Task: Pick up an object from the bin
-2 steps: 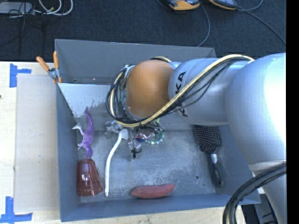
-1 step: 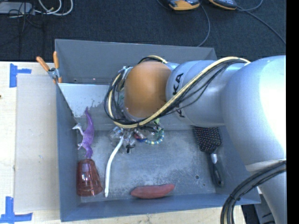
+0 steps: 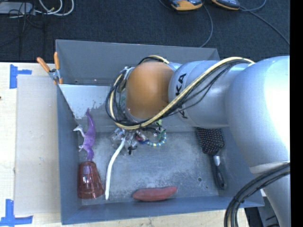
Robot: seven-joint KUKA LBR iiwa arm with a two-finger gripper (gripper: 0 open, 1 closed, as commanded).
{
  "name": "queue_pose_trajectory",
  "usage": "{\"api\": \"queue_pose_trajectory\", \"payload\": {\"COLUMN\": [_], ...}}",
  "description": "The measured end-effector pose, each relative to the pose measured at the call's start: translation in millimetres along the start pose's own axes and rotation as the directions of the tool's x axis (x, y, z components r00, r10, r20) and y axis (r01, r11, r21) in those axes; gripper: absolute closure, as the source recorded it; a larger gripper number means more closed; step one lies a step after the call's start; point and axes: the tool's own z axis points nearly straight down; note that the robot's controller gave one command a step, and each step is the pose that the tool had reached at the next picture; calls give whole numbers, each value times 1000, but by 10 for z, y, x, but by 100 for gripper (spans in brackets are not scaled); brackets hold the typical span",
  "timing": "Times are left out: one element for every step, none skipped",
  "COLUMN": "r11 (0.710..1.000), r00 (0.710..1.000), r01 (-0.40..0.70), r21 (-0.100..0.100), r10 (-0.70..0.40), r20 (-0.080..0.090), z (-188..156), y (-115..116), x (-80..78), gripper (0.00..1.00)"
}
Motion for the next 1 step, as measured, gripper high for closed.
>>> {"api": "queue_pose_trajectory", "payload": {"r11": [1000], "r00": [1000], "r01": [5], "r21": [-3], "r10": [-5], "r20": [-5], "z": [-69], "y": [14], "x": [16], "gripper": [100]}}
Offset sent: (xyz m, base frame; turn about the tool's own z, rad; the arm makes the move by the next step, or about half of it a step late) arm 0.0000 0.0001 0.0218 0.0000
